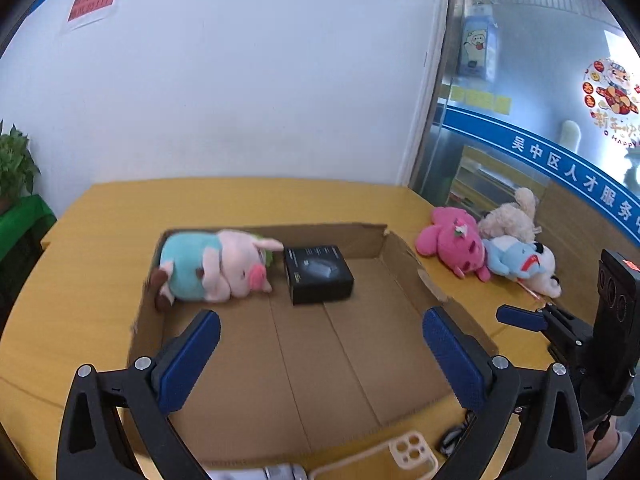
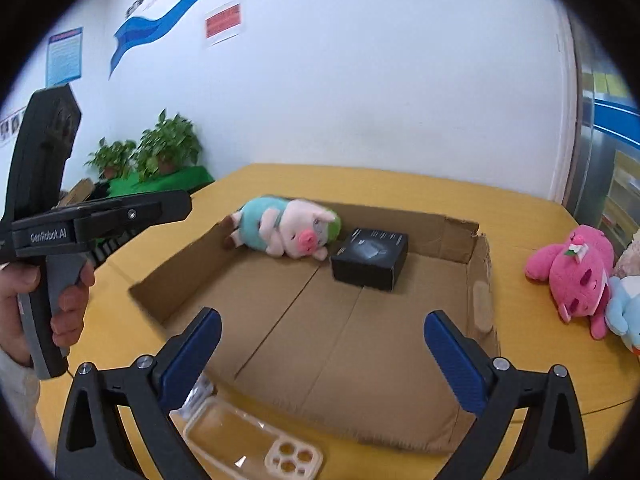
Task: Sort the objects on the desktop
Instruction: 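Move the right tool toward the black sunglasses on the table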
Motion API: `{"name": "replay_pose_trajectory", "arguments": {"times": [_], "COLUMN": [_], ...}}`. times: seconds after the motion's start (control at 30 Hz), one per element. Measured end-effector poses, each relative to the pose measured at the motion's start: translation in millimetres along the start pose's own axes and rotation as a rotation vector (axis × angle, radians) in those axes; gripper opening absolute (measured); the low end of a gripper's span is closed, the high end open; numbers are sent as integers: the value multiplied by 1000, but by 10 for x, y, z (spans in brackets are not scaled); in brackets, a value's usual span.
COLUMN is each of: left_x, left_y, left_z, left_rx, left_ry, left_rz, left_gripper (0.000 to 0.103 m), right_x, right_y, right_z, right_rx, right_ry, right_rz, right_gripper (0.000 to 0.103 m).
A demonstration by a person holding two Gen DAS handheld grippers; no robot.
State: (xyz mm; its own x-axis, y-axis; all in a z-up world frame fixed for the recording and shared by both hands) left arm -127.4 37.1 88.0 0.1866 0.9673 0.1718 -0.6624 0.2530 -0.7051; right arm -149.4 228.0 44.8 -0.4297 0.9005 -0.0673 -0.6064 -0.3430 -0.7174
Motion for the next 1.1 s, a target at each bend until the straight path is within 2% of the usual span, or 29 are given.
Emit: {"name": "replay_pose_trajectory", "arguments": {"times": [0.13, 0.27, 0.4, 0.57, 0.6, 0.7, 0.9, 1.0, 1.1], "left_x": [10, -47, -84, -45, -25, 63, 231, 277, 384], "left_y": [41, 128, 188, 230, 254, 341, 413, 454, 534], "left_z": [-393, -773, -1118, -1409, -1442, -1537, -1575, -1567, -1563], "left_rx": [-86, -163, -212, -245, -252, -274, -283, -295, -314], "left_ry": [-1, -24, -34, -53, -62, -70, -75, -72, -58], "left_rz": [-7, -26, -40, -81, -94, -105, -133, -147, -167], "left_gripper": [102, 102, 102, 102, 102, 102, 102, 102, 102], "right_x": [-108, -140, -45, 225, 267, 407, 441, 334, 178], "right_y": [-119, -11, 78, 131, 144, 294, 611, 501, 275], "right_z": [-344, -795, -1123, -1277, -1288, -1321, -1529, -1738, -1888], "right_rx": [-62, -162, -240, -264, -267, -306, -431, -455, -453], "right_ry": [-12, -6, 9, -57, -84, -189, -208, -213, -159], "right_rz": [99, 207, 232, 197, 193, 112, 190, 205, 258], "right_gripper": [101, 101, 101, 101, 101, 101, 101, 103, 102]}}
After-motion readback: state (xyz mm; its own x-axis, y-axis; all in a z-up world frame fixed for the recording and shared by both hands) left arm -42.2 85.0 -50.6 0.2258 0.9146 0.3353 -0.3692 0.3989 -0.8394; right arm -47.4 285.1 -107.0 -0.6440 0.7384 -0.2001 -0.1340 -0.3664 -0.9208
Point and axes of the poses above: each gripper's, at about its wrist camera, not at the fingertips, and y roughly the way its jaws point, x to its right, z to its top, the point moved 8 cm from there along y, roughly the way its jaws point, and after that the axes turned 13 degrees about -x, right-handed, at the moved point
